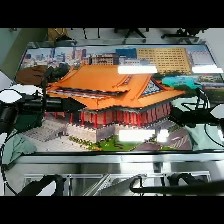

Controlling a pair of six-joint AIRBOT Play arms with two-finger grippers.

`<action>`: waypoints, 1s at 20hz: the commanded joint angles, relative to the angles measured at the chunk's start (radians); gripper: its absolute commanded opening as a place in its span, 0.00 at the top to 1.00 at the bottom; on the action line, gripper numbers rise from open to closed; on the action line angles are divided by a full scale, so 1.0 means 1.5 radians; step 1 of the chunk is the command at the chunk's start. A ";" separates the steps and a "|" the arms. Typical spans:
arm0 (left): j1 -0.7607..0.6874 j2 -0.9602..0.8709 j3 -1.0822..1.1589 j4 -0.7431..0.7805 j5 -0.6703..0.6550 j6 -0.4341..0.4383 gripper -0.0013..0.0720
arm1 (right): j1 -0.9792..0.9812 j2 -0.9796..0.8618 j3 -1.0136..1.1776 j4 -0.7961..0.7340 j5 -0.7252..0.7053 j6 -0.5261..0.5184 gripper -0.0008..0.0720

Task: Fold the shirts.

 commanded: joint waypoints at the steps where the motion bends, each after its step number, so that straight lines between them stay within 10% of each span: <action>1: 0.000 0.000 0.000 0.000 0.001 0.001 0.97 | 0.001 0.000 0.000 0.000 0.000 0.000 0.96; 8: 0.032 0.000 0.006 0.007 0.024 -0.001 0.97 | 0.001 0.000 0.000 0.000 0.000 0.000 0.96; 15: 0.079 -0.036 0.220 0.475 0.240 -0.109 0.96 | 0.001 0.000 0.000 0.000 0.000 0.000 0.96; 17: 0.079 -0.097 0.289 0.579 0.327 -0.109 0.18 | 0.001 0.000 0.000 0.000 0.000 0.000 0.96; 20: 0.079 -0.224 0.371 0.710 0.422 -0.108 0.08 | 0.001 0.000 0.000 0.000 -0.004 0.000 0.96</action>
